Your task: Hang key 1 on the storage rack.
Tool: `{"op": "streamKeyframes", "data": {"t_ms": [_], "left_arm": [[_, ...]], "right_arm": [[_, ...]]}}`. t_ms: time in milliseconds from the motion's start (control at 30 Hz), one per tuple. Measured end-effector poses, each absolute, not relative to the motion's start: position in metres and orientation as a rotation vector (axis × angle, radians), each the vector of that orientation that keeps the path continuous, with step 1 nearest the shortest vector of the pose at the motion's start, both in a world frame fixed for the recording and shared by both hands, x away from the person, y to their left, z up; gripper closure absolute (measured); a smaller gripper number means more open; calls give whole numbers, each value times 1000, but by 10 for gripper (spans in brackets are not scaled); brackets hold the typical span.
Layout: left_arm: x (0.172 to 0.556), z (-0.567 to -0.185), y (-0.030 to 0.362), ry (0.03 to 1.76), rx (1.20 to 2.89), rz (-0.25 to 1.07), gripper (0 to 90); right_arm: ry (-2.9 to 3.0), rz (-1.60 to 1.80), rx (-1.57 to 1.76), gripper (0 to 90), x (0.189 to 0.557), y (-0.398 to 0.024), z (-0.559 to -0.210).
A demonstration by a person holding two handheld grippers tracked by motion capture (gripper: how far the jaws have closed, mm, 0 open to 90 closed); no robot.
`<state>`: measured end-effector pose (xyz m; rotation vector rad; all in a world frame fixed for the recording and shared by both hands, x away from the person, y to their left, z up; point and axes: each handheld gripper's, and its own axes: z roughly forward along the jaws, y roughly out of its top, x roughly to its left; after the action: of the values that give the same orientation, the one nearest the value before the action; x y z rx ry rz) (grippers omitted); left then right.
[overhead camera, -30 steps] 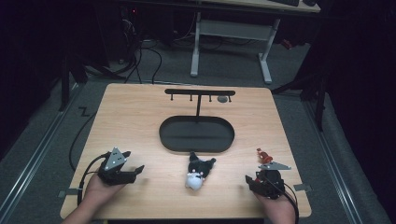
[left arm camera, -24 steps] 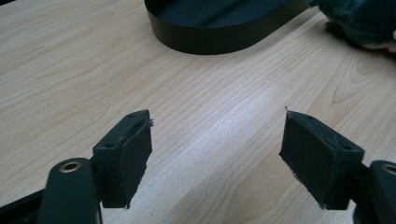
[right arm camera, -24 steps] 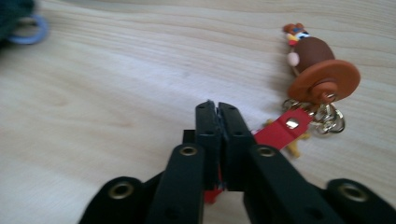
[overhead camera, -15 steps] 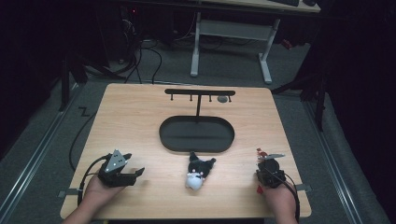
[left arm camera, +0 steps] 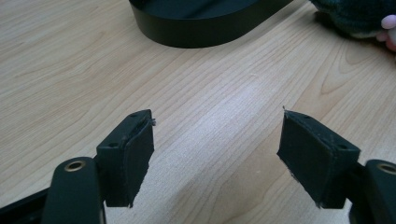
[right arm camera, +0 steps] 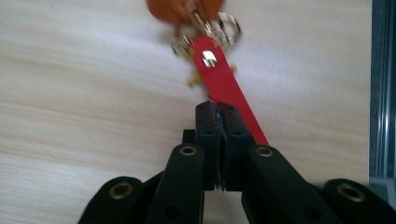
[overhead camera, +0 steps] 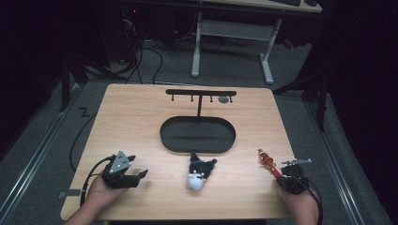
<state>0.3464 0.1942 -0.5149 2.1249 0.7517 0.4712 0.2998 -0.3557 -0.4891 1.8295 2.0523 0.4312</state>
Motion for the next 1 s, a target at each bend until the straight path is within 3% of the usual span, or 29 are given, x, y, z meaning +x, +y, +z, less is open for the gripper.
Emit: {"op": "streamKeyframes", "data": {"t_ms": [167,300,567,767,1000], "left_arm": [[348,-516,192,741,2136,463,270],[348,-516,193,743,2134,460,277],[349,-515,198,751,2122,469,278],[348,-515,199,750,2122,466,279],[345,-515,197,740,2135,469,279]], "right_arm": [[2044,451,1753,879,320,-345,-469],[2039,429,1731,900,367,-338,-455],[2088,212,1775,899,422,-331,-492],[2174,255,1738,900,416,-315,-495],[2315,338,1603,900,377,-280,-492]]}}
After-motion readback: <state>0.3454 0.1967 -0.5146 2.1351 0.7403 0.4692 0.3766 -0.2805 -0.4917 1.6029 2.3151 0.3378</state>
